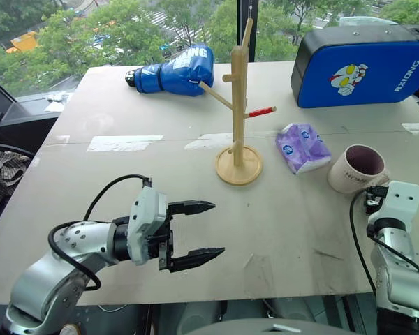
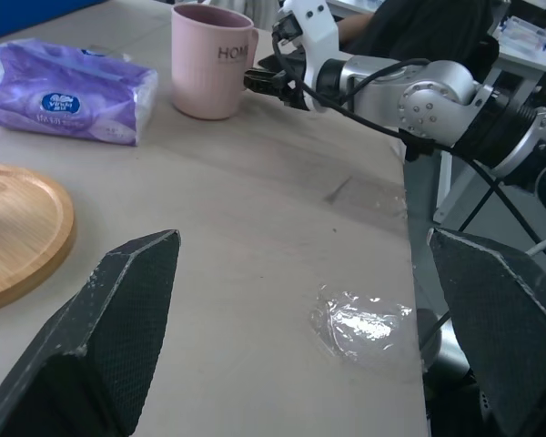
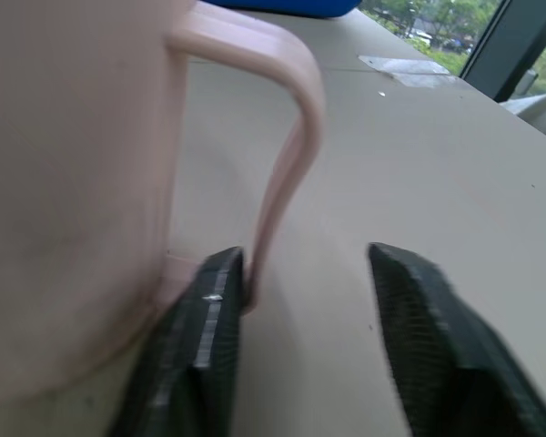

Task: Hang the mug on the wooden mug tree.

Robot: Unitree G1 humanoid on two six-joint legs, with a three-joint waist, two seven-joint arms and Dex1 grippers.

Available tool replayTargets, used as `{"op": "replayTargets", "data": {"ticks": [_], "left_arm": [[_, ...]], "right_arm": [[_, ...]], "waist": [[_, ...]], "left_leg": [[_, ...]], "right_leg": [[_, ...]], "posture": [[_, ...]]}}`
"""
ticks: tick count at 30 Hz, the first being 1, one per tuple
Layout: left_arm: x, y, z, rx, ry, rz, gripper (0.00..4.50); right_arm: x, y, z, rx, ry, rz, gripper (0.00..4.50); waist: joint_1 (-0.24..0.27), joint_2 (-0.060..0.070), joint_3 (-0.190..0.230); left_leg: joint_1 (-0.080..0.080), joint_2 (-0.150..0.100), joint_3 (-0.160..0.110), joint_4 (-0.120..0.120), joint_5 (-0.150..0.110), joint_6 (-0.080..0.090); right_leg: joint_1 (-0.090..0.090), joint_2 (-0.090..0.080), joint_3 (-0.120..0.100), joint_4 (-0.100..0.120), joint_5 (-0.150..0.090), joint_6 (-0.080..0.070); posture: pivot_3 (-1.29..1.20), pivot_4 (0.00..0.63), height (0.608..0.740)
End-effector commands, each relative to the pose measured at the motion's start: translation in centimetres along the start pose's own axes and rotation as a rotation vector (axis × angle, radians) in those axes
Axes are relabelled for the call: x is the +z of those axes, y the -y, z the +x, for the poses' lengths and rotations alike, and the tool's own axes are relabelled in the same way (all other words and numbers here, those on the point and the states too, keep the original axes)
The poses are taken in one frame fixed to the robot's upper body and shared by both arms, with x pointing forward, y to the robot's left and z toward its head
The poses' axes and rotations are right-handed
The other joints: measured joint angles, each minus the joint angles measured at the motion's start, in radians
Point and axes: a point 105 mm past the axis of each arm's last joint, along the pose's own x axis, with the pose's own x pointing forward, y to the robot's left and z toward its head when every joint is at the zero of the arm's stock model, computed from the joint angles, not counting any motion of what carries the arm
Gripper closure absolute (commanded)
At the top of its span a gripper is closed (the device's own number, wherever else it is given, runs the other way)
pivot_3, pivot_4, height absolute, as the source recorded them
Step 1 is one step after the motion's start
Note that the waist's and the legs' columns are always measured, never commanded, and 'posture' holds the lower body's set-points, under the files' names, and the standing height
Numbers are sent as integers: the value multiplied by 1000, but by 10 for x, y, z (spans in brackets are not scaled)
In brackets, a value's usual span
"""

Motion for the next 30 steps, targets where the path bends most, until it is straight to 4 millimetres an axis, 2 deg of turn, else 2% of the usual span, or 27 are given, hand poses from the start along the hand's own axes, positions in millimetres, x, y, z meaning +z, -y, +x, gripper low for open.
{"op": "replayTargets", "data": {"ticks": [1, 2, 9, 14, 19, 24, 27, 30], "left_arm": [[13, 9, 3, -11, 41, 37, 0], [15, 10, 3, -8, 47, 36, 0], [25, 18, 14, 36, 82, 41, 0], [37, 8, 14, 141, 193, 52, 0], [39, -14, -6, 203, 272, 34, 0], [29, -34, -29, 227, 284, -9, 0], [24, -42, -32, 233, 280, -21, 0], [29, -40, -33, 231, 310, -28, 0]], "right_arm": [[11, 2, 3, 25, 58, 2, 4169], [11, 1, 3, 40, 64, -1, 4355], [22, -7, 8, 181, 117, 42, 4355], [41, -9, 9, 307, 187, 47, 4355], [69, -23, -7, 548, 270, 20, 4355], [100, -39, -17, 739, 319, -4, 4355], [119, -53, -22, 844, 345, -31, 4355], [134, -67, -28, 950, 359, -70, 4355]], "waist": [[2, 0, 0], [2, 0, 0], [-1, 0, 0], [1, 0, 0], [3, 0, 0], [-1, 0, 0], [1, 0, 0], [2, 0, 1]], "left_leg": [[0, 0, 0, 0, 0, 0], [0, 0, 0, 0, 0, 0], [0, 0, 1, 0, 0, 0], [1, 0, 1, 0, 0, 0], [1, 0, 1, 0, 0, 0], [2, 0, 2, 1, 0, 1], [2, 0, 1, 1, 0, 1], [1, 0, 1, 1, 0, 1]], "right_leg": [[0, 0, 0, 0, 0, 0], [0, 0, 0, 0, 0, 0], [0, 0, 1, 0, 0, 0], [1, 0, 1, 0, 0, 0], [1, 0, 1, 0, 0, 0], [2, 1, 1, 0, 0, 0], [2, 1, 0, 0, 0, 0], [2, 0, 0, -1, 0, 0]], "posture": [[0, 150, 740], [0, 150, 740], [0, 150, 740], [0, 150, 740], [0, 150, 740], [0, 150, 740], [0, 150, 740], [0, 150, 740]]}}
